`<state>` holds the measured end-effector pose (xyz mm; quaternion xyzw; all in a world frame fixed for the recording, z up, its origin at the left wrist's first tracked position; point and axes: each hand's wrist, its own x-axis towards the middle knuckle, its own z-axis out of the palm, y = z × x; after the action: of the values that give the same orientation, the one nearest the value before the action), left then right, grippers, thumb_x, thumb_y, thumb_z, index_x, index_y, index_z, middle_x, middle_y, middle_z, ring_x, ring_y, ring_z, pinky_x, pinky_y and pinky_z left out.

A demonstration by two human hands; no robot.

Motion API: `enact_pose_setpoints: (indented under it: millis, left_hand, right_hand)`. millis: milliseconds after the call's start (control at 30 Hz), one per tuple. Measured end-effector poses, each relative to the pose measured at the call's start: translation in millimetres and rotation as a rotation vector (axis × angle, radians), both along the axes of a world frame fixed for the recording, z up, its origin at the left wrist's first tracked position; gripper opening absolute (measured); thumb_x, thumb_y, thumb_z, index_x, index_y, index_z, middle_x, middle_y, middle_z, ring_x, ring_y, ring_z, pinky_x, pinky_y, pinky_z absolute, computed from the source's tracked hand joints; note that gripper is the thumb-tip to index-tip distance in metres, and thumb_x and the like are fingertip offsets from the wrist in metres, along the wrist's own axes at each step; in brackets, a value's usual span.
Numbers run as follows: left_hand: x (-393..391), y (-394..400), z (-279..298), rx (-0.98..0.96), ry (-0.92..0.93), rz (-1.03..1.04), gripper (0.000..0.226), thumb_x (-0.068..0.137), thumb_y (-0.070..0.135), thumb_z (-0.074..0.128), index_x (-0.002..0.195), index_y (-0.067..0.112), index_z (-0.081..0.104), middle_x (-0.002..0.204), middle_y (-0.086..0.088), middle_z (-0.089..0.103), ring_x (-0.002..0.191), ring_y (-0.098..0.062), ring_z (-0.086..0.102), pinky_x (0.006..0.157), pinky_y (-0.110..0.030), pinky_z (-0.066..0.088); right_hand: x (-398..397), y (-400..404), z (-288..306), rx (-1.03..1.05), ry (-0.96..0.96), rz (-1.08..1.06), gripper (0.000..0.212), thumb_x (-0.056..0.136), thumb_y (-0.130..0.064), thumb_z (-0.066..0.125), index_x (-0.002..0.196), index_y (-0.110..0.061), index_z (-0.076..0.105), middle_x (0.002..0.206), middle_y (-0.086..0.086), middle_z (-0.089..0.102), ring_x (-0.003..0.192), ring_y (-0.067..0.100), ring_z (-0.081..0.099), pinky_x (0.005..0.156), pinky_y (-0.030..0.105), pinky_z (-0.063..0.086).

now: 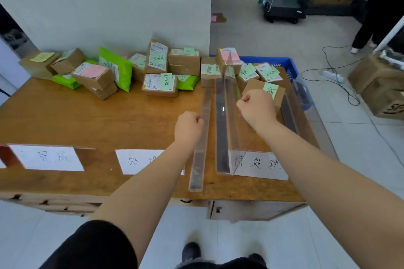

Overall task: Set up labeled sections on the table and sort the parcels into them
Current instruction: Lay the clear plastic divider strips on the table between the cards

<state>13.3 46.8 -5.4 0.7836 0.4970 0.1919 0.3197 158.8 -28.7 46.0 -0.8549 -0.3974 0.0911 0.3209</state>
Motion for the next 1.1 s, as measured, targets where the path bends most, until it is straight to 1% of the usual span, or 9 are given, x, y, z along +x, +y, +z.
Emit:
enact_pose_setpoints:
  millis: [67,233,367,500,633,767,833,933,1100]
  left_hand:
    - [2,5,-9,-0.013,0.012,0.011,0.037,0.084,0.003,0.046,0.050,0.011,0.035,0.049,0.001,0.032,0.047,-0.012,0.031,0.043,-0.020,0.018]
    - [8,13,-26,-0.051,0.043,-0.032,0.024,0.090,0.008,0.044,0.072,0.005,0.058,0.062,-0.001,0.053,0.056,-0.014,0.048,0.052,-0.018,0.035]
    - [10,21,-38,-0.119,0.028,-0.011,0.024,0.093,0.011,0.044,0.088,0.003,0.067,0.086,-0.012,0.067,0.079,-0.025,0.063,0.075,-0.036,0.054]
    - [9,22,-47,-0.163,0.046,-0.003,0.025,0.092,0.008,0.045,0.101,0.005,0.067,0.096,-0.012,0.069,0.086,-0.024,0.064,0.075,-0.030,0.052]
    - [11,20,-48,-0.203,0.032,0.031,0.032,0.093,0.008,0.046,0.122,0.007,0.059,0.116,-0.011,0.064,0.105,-0.023,0.061,0.091,-0.032,0.048]
    - [17,15,-47,-0.187,0.044,0.083,0.029,0.092,0.006,0.045,0.116,0.004,0.062,0.113,-0.013,0.066,0.101,-0.025,0.062,0.082,-0.027,0.047]
    - [20,10,-47,-0.183,0.063,0.117,0.027,0.092,0.005,0.044,0.112,0.004,0.063,0.109,-0.013,0.067,0.096,-0.025,0.063,0.075,-0.025,0.046]
    - [25,2,-49,-0.190,0.080,0.166,0.027,0.092,0.004,0.045,0.111,0.005,0.064,0.107,-0.012,0.067,0.094,-0.024,0.064,0.073,-0.024,0.044]
    - [32,-5,-49,-0.222,0.062,0.238,0.028,0.091,0.002,0.047,0.116,0.005,0.061,0.112,-0.012,0.065,0.098,-0.025,0.063,0.073,-0.024,0.043]
  right_hand:
    - [-3,5,-11,-0.012,0.006,-0.003,0.022,0.085,-0.016,0.054,0.078,0.001,0.067,0.076,0.016,0.068,0.077,0.028,0.063,0.073,0.040,0.053]
    - [-9,18,-30,-0.057,0.016,-0.012,0.021,0.085,-0.016,0.054,0.077,-0.001,0.065,0.076,0.011,0.067,0.078,0.025,0.060,0.068,0.032,0.048]
    - [-12,24,-39,-0.090,0.010,0.007,0.021,0.086,-0.016,0.053,0.074,-0.003,0.064,0.076,0.012,0.066,0.078,0.026,0.060,0.070,0.034,0.051]
    - [-11,27,-44,-0.084,0.039,0.015,0.022,0.087,-0.016,0.053,0.073,-0.004,0.063,0.075,0.012,0.066,0.075,0.025,0.061,0.070,0.034,0.052]
    - [-7,28,-44,-0.071,0.062,0.019,0.020,0.087,-0.016,0.053,0.073,-0.007,0.063,0.075,0.011,0.066,0.074,0.023,0.062,0.070,0.029,0.050]
    - [-2,27,-41,-0.061,0.066,0.025,0.021,0.086,-0.015,0.053,0.073,-0.002,0.064,0.073,0.013,0.066,0.073,0.024,0.061,0.065,0.029,0.049]
    - [-1,25,-41,-0.061,0.066,0.037,0.020,0.086,-0.015,0.053,0.074,-0.002,0.064,0.073,0.013,0.067,0.069,0.022,0.060,0.056,0.025,0.043]
    - [1,22,-42,-0.060,0.067,0.058,0.019,0.086,-0.015,0.054,0.074,-0.004,0.064,0.072,0.010,0.066,0.068,0.020,0.059,0.053,0.023,0.037]
    - [2,17,-42,-0.067,0.052,0.104,0.019,0.086,-0.015,0.054,0.074,-0.004,0.065,0.072,0.011,0.067,0.071,0.021,0.060,0.061,0.026,0.043]
